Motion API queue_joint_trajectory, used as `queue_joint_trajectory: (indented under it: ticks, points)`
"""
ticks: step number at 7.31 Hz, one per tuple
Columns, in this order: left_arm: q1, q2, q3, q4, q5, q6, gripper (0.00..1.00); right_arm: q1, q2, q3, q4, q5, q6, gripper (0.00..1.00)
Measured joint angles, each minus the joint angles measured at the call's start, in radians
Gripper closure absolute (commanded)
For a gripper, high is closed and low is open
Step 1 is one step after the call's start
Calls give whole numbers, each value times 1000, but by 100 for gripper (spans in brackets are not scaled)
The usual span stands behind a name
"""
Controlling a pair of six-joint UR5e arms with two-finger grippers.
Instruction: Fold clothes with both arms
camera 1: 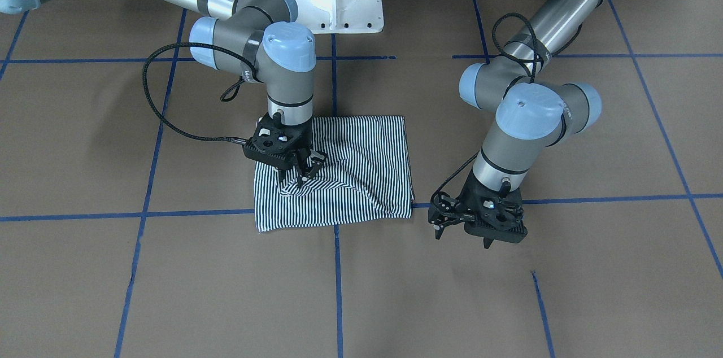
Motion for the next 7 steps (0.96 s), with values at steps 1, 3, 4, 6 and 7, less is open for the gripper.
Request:
queue_joint_trajectory:
  ticks: [1, 3, 4, 6, 7]
  points:
    - [0, 0, -2, 0, 0, 0, 0, 0, 0, -1, 4, -14, 8, 49]
    - [0, 2, -4, 0, 0, -1, 0, 0, 1, -37, 79, -51, 58, 47]
    - [0, 3, -6, 1, 0, -1, 0, -2, 1, -66, 120, -58, 75, 48]
    - [0, 6, -8, 1, 0, -2, 0, -3, 4, -89, 142, -60, 89, 100]
    - [1, 7, -8, 0, 0, -2, 0, -3, 6, -91, 141, -59, 88, 100]
